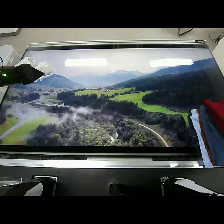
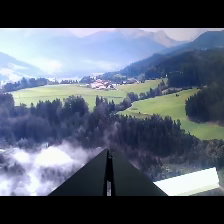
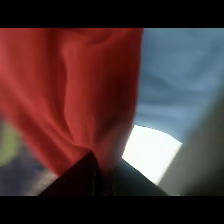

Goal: Fold the clothes and pants, and hang the long-sleeved shirts on hangers.

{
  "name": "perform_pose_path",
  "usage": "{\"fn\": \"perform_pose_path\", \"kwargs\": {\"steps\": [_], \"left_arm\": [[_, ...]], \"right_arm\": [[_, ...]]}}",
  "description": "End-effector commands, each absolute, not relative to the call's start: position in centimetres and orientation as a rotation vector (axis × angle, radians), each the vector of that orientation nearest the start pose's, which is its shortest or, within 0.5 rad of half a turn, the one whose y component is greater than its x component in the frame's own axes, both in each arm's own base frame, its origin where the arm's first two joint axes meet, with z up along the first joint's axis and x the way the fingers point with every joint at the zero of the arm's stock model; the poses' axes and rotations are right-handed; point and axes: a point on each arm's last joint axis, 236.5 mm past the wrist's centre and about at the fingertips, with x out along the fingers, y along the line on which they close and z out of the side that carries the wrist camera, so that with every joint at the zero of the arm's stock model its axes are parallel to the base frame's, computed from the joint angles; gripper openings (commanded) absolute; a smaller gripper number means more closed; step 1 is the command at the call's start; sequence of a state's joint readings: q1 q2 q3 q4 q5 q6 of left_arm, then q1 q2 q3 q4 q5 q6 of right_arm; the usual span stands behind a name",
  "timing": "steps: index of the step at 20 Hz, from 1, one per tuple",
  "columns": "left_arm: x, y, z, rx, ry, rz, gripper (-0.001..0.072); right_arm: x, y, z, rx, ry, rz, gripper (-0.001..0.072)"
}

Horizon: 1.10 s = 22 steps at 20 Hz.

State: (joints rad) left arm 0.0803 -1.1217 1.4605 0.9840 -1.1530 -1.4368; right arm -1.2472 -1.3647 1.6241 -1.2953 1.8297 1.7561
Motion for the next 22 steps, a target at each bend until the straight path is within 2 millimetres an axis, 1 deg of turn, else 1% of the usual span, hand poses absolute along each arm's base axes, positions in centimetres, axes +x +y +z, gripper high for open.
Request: {"fn": "perform_pose_path", "kwargs": {"steps": [1, 3, 5, 6, 7, 8, 9, 10, 11, 12, 13, 14, 15, 16, 17, 18, 19, 20, 21, 22], "left_arm": [[41.5, -8.7, 22.8, -0.350, 0.743, -0.383, 0.0024], [41.5, -8.8, 22.9, -0.355, 0.742, -0.388, 0.0024], [41.5, -9.0, 23.0, -0.361, 0.741, -0.394, 0.0024], [41.5, -9.0, 23.0, -0.361, 0.741, -0.394, 0.0024], [41.5, -9.0, 23.0, -0.361, 0.741, -0.394, 0.0024], [41.5, -9.0, 23.0, -0.361, 0.741, -0.394, 0.0024], [41.5, -9.0, 23.0, -0.361, 0.740, -0.394, 0.0024], [41.4, -9.3, 23.3, -0.400, 0.744, -0.395, 0.0024], [41.4, -10.0, 24.4, -0.439, 0.724, -0.423, 0.0024], [41.5, -10.4, 25.9, -0.391, 0.669, -0.460, 0.0023], [41.9, -10.2, 27.8, -0.338, 0.603, -0.470, 0.0023], [42.6, -9.4, 30.2, -0.309, 0.520, -0.442, 0.0022], [43.4, -8.3, 32.3, -0.266, 0.442, -0.394, 0.0021], [44.2, -6.6, 33.7, -0.163, 0.386, -0.314, 0.0020], [44.9, -4.4, 33.3, -0.063, 0.397, -0.196, 0.0019], [45.5, -1.7, 31.6, -0.017, 0.456, -0.039, 0.0020], [45.4, 0.2, 29.0, -0.003, 0.544, 0.071, 0.0022], [44.9, 1.0, 25.4, -0.004, 0.678, 0.124, 0.0029], [44.0, 0.8, 21.5, -0.016, 0.825, 0.127, 0.0147], [42.3, 0.0, 17.1, -0.048, 1.001, 0.120, 0.0489]], "right_arm": [[12.0, -27.8, 6.2, 1.215, 1.346, -0.941, 0.0038], [11.9, -27.5, 3.8, 1.227, 1.355, -0.939, 0.0039], [11.7, -27.5, 2.2, 1.222, 1.363, -0.945, 0.0043], [11.5, -27.8, 1.6, 1.213, 1.360, -0.956, 0.0068], [11.7, -28.2, 1.3, 1.199, 1.345, -0.961, 0.0165], [12.0, -28.7, 1.4, 1.181, 1.321, -0.957, 0.0385], [13.0, -28.8, 1.7, 1.166, 1.297, -0.905, 0.0658], [14.9, -28.9, 2.6, 1.138, 1.248, -0.807, 0.0708], [17.6, -29.7, 4.5, 1.098, 1.141, -0.716, 0.0708], [21.6, -31.2, 8.5, 1.012, 0.962, -0.612, 0.0707], [25.3, -32.5, 13.4, 0.891, 0.787, -0.531, 0.0707], [28.8, -32.9, 19.2, 0.763, 0.616, -0.464, 0.0707], [31.9, -32.4, 25.4, 0.637, 0.448, -0.427, 0.0707], [34.4, -31.0, 30.2, 0.539, 0.326, -0.402, 0.0706], [36.8, -28.1, 33.8, 0.464, 0.238, -0.353, 0.0705], [38.9, -24.8, 35.0, 0.416, 0.224, -0.289, 0.0701], [41.0, -21.0, 33.6, 0.367, 0.300, -0.217, 0.0696], [42.4, -17.4, 30.3, 0.361, 0.435, -0.159, 0.0695], [43.3, -13.4, 25.3, 0.403, 0.625, -0.099, 0.0688], [43.0, -9.6, 20.3, 0.444, 0.824, -0.043, 0.0687]]}}
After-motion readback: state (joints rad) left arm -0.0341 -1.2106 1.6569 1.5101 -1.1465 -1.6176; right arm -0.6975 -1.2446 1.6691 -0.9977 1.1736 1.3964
